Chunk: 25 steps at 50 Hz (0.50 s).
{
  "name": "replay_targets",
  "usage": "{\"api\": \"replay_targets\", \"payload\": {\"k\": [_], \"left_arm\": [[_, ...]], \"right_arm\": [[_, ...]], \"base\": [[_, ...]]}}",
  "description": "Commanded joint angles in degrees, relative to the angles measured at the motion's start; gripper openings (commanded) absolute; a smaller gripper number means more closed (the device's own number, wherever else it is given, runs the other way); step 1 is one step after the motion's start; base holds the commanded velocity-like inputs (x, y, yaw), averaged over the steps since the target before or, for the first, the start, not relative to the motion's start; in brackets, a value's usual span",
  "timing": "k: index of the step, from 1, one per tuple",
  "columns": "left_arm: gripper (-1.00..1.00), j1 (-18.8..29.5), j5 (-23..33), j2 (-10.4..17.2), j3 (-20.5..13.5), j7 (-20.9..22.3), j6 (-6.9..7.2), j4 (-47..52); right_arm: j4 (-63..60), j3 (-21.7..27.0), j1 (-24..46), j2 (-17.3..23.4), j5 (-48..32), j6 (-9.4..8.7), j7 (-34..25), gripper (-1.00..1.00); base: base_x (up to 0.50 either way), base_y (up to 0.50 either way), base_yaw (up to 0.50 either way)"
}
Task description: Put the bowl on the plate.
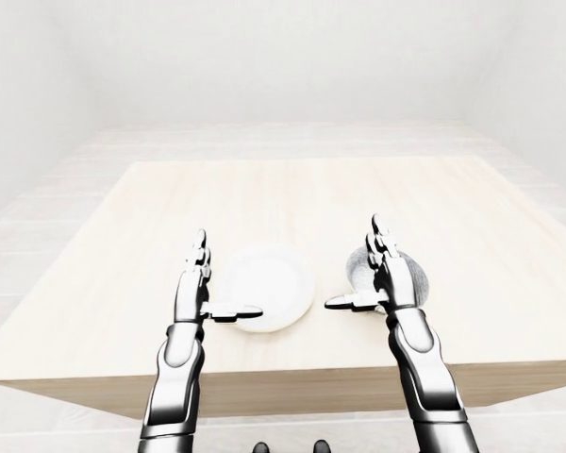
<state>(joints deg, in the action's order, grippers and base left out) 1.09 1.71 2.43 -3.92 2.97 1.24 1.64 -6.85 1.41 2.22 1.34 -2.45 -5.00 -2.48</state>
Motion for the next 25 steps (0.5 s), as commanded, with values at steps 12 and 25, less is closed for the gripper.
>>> {"api": "replay_targets", "payload": {"k": [12,25], "left_arm": [[1.00,0.21,0.15,0.19,-0.47,0.17,-0.13,-0.19],[1.00,-0.30,0.15,0.32,-0.62,0.53,-0.38,-0.04]], "right_arm": [[-0.82,0.01,-0.20,-0.15,0.27,0.00,-0.03,1.00],[-0.40,-0.06,-0.20,-0.29,0.63,0.00,0.02,1.00]], "base": [[0.21,0.40,0.00],[0.18,0.13,0.00]]}}
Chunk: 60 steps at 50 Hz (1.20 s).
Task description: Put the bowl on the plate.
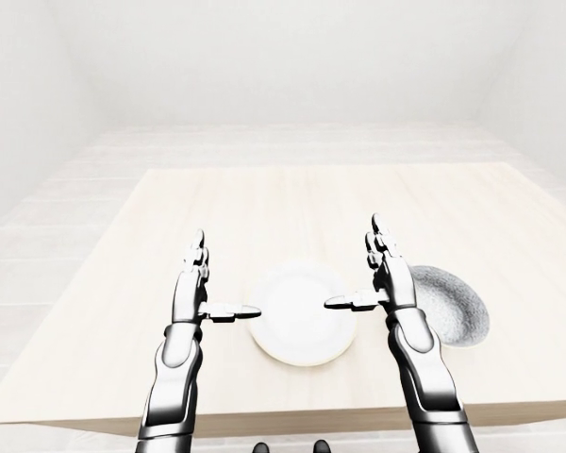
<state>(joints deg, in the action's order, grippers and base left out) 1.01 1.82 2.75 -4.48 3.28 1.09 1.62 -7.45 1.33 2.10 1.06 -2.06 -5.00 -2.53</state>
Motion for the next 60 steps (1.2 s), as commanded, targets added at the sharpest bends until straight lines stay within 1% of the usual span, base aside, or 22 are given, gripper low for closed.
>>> {"api": "replay_targets", "payload": {"k": [1,12,14,19,24,27,28,29,32,35,37,39,41,43,45,48,52,53,57,58,60], "left_arm": [[1.00,-0.21,0.10,0.02,-0.06,0.21,-0.28,-0.06],[1.00,-0.42,0.14,0.16,-0.36,0.33,-0.62,0.00],[1.00,-0.50,0.05,0.14,-0.40,0.42,-0.49,0.18],[1.00,-0.62,0.30,0.14,-0.40,0.40,-0.79,0.01],[1.00,-0.45,0.37,0.08,-0.32,0.39,-0.68,-0.06],[1.00,-0.33,0.36,0.13,-0.39,0.39,-0.15,0.53],[1.00,-0.34,0.36,0.12,-0.39,0.39,-0.14,0.54],[1.00,-0.36,0.62,0.22,-0.31,0.40,-0.38,0.36],[1.00,-0.33,0.72,0.22,-0.32,0.42,-0.47,0.26],[1.00,-0.31,1.01,0.28,-0.23,0.44,-0.24,0.64],[1.00,-0.36,0.88,0.31,-0.34,0.59,0.20,1.27],[1.00,-0.29,1.09,0.43,-0.45,0.56,0.24,1.40],[1.00,-0.26,1.21,0.46,-0.48,0.56,0.18,1.37],[1.00,-0.24,1.42,0.49,-0.54,0.50,0.02,1.37],[1.00,-0.22,1.60,0.47,-0.57,0.42,-0.06,1.48],[1.00,-0.15,1.65,0.47,-0.60,0.51,0.24,1.82],[1.00,0.39,2.05,0.56,-0.58,0.40,0.58,1.82],[1.00,0.39,2.05,0.56,-0.58,0.40,0.58,1.82],[1.00,0.75,2.28,0.67,-0.54,0.50,0.70,1.82],[1.00,0.77,2.32,0.66,-0.51,0.56,0.76,1.86],[1.00,0.77,2.28,0.61,-0.57,0.56,0.67,1.81]], "right_arm": [[0.21,0.06,-0.06,-0.03,0.27,0.00,0.11,1.00],[0.13,0.19,-0.20,0.02,0.77,0.00,0.17,1.00],[0.24,0.26,-0.18,-0.04,0.90,0.00,0.29,1.00],[0.45,0.13,-0.43,-0.10,1.07,0.00,0.27,1.00],[0.28,-0.08,-0.50,0.18,0.57,0.00,0.23,1.00],[-2.33,0.36,-1.78,0.92,-0.09,0.00,0.05,1.00],[-2.37,0.37,-1.79,0.90,-0.11,0.00,0.03,1.00],[-5.16,1.57,-2.50,1.65,-0.78,0.00,0.68,1.00],[-8.79,2.41,-3.30,2.35,-1.39,0.00,0.02,1.00],[-13.40,3.24,-4.89,4.50,-5.61,0.00,-0.95,1.00],[-16.30,4.41,-6.06,5.31,-7.98,0.00,-1.93,1.00],[-19.08,6.33,-7.09,4.80,-8.62,0.00,-2.63,1.00],[-20.24,7.04,-7.70,5.05,-9.71,0.00,-3.39,1.00],[-21.85,7.50,-9.23,6.36,-13.48,0.00,-4.81,1.00],[-23.49,9.01,-10.13,5.97,-14.73,0.00,-6.29,1.00],[-25.48,10.69,-10.79,5.67,-17.41,0.00,-8.41,1.00],[-26.73,11.51,-11.27,6.31,-23.74,0.00,-10.88,1.00],[-26.73,11.58,-11.24,6.18,-23.88,0.00,-11.02,1.00],[-27.00,12.42,-11.12,6.05,-28.92,0.00,-13.25,1.00],[-27.08,12.39,-11.32,6.35,-30.24,0.00,-14.27,1.00],[-26.92,11.92,-12.12,7.96,-35.93,0.00,-15.25,1.00]], "base": [[0.13,0.00,0.00],[0.04,0.00,0.00],[0.00,0.00,0.00],[0.00,0.00,0.00],[0.00,0.00,0.00],[0.00,0.00,0.00],[0.00,0.00,0.00],[0.00,0.00,0.00],[0.00,0.00,0.00],[0.00,0.00,0.00],[0.00,0.00,0.00],[0.00,0.00,0.00],[0.00,0.00,0.00],[0.00,0.00,0.00],[0.00,0.00,0.00],[0.00,0.00,0.00],[0.00,0.00,0.00],[0.00,0.00,0.00],[0.00,0.00,0.00],[0.00,0.00,0.00],[0.00,0.00,0.00]]}}
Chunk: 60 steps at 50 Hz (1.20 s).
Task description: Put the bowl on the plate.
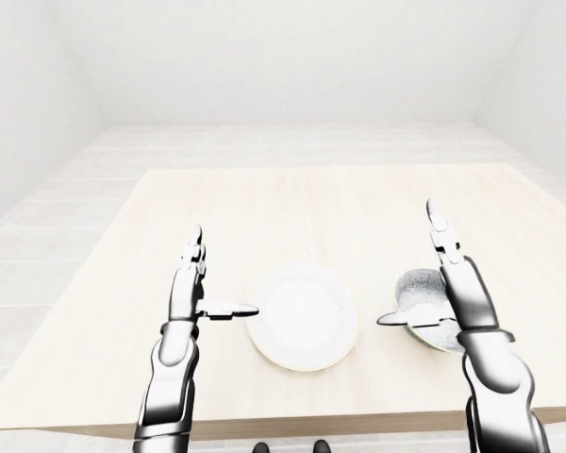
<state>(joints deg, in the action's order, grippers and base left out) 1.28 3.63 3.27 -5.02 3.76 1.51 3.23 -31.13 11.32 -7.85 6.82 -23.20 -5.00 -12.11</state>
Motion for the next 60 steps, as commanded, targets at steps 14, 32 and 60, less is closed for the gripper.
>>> {"api": "replay_targets", "payload": {"k": [14,32,60], "left_arm": [[1.00,-0.71,1.50,0.41,-0.32,0.48,-0.08,1.21],[1.00,-0.91,2.24,0.23,-0.63,0.50,-0.60,0.94],[1.00,-0.83,2.61,0.25,-0.43,0.54,-1.79,-0.57]], "right_arm": [[-0.72,4.03,-1.34,0.60,-26.87,0.00,-12.48,1.00],[0.88,5.93,-2.33,-1.02,-37.64,0.00,-15.75,1.00],[7.22,4.93,-3.46,-1.85,-40.26,0.00,-12.96,1.00]], "base": [[0.00,0.00,0.00],[0.00,0.00,0.00],[0.00,0.00,0.00]]}}
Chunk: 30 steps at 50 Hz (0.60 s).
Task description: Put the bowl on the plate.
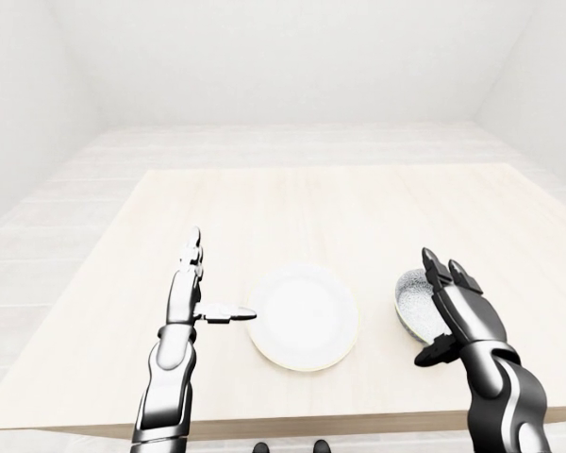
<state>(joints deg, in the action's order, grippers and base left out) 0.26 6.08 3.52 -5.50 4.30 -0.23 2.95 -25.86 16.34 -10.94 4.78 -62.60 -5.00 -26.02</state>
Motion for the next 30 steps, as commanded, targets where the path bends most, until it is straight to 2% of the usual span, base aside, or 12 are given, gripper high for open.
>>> {"api": "replay_targets", "payload": {"k": [1,10,30], "left_arm": [[1.00,0.20,0.13,0.01,0.05,0.04,-0.01,-0.25],[1.00,-0.11,0.05,0.07,-0.03,0.21,-0.11,-0.06],[1.00,0.50,0.25,0.06,-0.06,0.20,0.77,0.32]], "right_arm": [[2.01,-0.02,-0.34,0.22,-0.80,0.00,0.93,1.00],[3.48,0.89,-1.40,0.32,-0.35,0.00,1.94,1.00],[6.33,1.48,-3.93,-1.19,1.76,0.00,5.05,1.00]], "base": [[0.00,0.00,0.00],[0.00,0.00,0.00],[0.00,0.00,0.00]]}}
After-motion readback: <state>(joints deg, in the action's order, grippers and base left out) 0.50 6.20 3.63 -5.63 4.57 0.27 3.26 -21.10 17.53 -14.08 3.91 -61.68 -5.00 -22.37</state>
